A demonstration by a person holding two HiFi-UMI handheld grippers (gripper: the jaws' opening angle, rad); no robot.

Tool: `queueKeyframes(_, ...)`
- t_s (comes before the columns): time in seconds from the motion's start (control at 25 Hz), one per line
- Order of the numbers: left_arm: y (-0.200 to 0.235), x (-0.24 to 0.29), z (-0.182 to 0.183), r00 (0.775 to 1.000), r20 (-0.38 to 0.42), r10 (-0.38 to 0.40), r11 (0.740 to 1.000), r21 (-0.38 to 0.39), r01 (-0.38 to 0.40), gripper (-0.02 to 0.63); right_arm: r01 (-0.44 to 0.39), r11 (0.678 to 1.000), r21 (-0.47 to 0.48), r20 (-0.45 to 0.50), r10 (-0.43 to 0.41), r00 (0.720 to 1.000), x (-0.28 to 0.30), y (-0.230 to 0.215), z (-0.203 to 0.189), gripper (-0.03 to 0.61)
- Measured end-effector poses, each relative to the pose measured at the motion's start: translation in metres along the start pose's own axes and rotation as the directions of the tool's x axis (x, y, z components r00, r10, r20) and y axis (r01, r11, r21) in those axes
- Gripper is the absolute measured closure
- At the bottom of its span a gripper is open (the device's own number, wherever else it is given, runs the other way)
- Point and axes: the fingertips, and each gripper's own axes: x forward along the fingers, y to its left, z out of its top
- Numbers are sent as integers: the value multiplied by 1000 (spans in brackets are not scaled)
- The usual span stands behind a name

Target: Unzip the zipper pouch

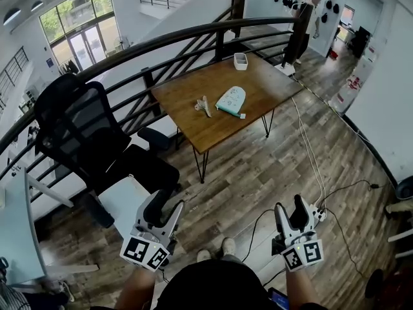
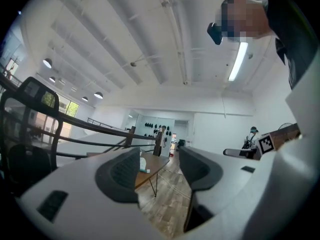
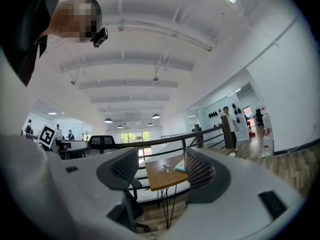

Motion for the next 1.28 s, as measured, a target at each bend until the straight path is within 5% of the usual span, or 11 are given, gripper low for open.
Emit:
queueKeyframes(0.16, 5, 2, 1, 1000, 27, 2, 999, -43, -1, 376, -10, 1000, 11, -12, 10, 1000, 5, 0, -2, 309)
queueKeyframes(0.64, 35, 71, 0, 999, 10, 49, 998, 35, -49, 376, -53, 998, 27, -18, 54, 998, 78, -48, -13, 361)
queueKeyframes(0.84, 48, 115, 9, 996, 21, 83, 996, 8, -84, 377, -96, 995, 26, 2, 96, 995, 127, -74, -9, 377)
queueKeyframes(1.28, 30, 194, 3, 996, 32, 84, 996, 41, -85, 394, -88, 994, 63, -9, 88, 996, 156, -147, -7, 387)
